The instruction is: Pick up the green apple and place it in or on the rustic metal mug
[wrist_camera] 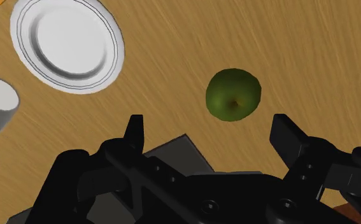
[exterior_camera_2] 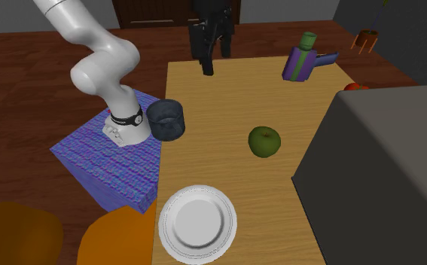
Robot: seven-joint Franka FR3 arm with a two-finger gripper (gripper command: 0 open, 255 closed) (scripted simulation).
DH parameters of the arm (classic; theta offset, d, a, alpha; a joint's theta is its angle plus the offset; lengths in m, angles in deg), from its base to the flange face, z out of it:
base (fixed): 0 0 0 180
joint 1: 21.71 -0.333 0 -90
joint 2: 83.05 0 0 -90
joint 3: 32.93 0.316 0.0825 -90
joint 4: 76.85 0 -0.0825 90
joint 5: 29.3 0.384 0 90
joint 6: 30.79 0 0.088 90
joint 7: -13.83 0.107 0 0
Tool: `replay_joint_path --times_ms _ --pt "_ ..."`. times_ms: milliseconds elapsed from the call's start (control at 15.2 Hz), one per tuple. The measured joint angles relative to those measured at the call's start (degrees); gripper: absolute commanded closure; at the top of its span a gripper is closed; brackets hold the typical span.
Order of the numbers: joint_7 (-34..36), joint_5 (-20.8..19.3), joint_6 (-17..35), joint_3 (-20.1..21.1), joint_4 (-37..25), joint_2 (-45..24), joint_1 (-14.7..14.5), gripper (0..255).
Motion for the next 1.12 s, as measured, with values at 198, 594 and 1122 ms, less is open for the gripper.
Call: replay_joint_path --times_ms 198,594,1122 --pt "-4.92 0.27 1.63 -0.78 -2.61 -6.97 -1.65 0" --pt "-13.94 1.0 2.94 -0.83 -8.89 -20.06 -4.45 0" --pt "-25.23 0.95 3.27 0.81 -17.77 -36.56 -6.85 0"
